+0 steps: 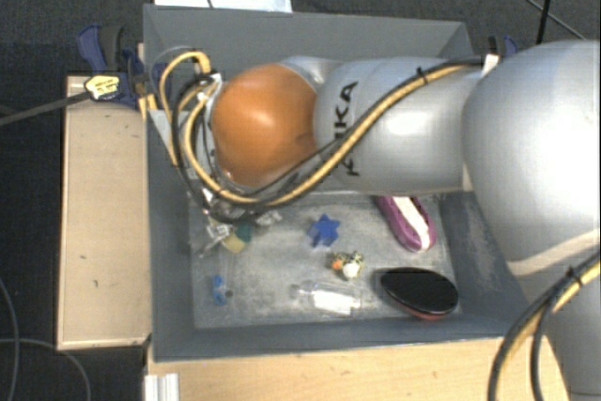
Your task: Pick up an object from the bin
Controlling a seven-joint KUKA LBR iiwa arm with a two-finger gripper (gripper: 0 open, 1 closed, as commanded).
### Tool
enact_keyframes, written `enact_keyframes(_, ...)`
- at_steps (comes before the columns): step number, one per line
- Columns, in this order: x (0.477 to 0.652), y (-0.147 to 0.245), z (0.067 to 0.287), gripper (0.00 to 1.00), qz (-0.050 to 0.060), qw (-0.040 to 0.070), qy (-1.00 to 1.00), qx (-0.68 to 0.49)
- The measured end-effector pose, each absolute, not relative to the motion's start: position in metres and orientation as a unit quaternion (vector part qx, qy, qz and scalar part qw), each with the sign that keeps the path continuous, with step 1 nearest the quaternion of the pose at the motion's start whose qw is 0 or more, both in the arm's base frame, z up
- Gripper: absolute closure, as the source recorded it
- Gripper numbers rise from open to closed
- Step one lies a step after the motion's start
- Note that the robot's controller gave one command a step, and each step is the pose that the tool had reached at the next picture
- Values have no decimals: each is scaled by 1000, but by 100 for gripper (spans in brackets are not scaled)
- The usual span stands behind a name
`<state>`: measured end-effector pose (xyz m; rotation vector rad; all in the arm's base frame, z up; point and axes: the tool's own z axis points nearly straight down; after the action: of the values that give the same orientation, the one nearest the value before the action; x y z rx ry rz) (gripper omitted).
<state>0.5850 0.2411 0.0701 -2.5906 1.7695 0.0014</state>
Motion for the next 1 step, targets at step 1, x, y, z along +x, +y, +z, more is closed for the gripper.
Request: enact_keyframes(1, 562, 246, 70, 0, 1, 0, 351, -937)
